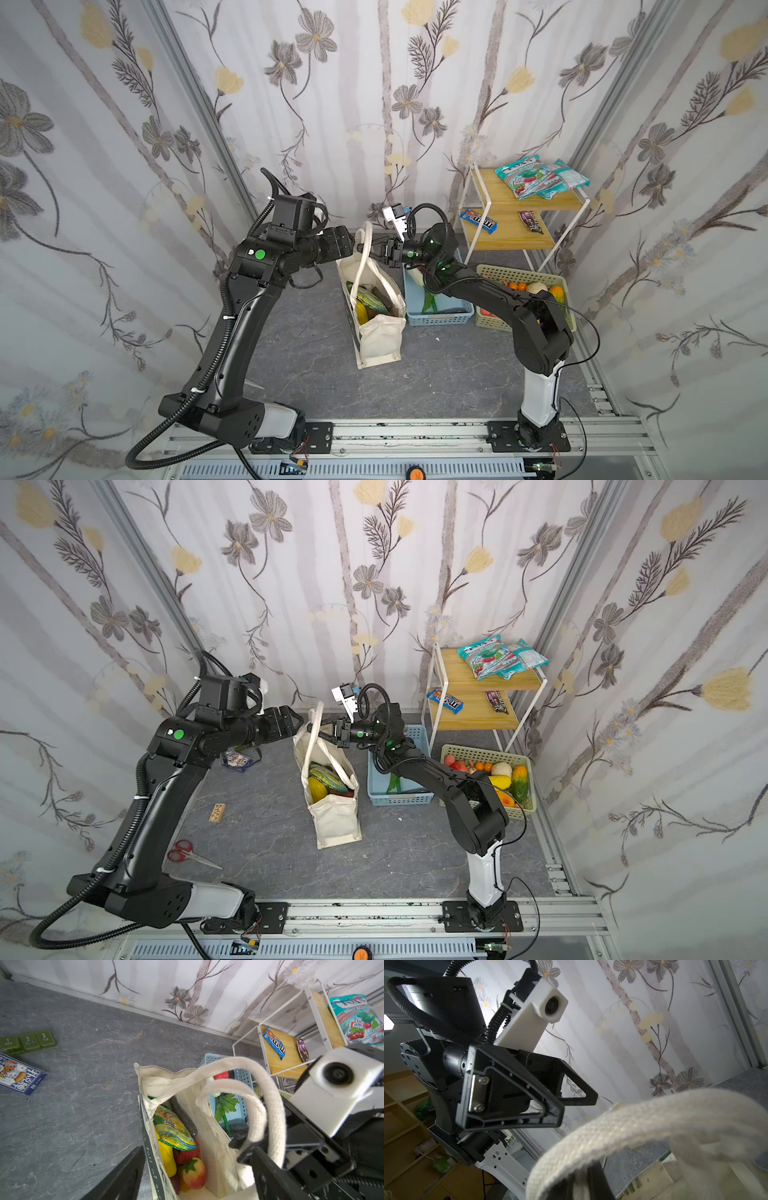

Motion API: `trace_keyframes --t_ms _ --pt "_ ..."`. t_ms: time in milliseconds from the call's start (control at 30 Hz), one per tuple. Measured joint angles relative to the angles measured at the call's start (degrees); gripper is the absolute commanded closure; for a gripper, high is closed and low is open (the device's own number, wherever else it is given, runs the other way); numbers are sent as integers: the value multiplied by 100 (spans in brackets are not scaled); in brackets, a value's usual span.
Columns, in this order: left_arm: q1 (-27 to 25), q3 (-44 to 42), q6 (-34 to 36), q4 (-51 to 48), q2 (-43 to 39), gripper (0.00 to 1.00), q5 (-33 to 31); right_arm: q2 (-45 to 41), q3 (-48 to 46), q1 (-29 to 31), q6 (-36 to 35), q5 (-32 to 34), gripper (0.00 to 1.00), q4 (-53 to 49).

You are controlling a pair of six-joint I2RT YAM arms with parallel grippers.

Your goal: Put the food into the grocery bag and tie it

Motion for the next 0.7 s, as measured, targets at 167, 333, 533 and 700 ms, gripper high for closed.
trace_keyframes --t_ms 167,333,533,700 --pt "114 -538 -420 748 -170 18 378 -9 138 85 -387 -96 87 -551" --pt "122 -748 -643 1163 -195 24 562 -11 260 140 -767 -131 87 -1126" --pt "129 -787 -688 1283 -173 33 682 -17 310 168 -927 -188 87 -1412" --pt "101 -804 -708 1303 -52 37 839 -57 350 208 -1027 -205 86 -1491"
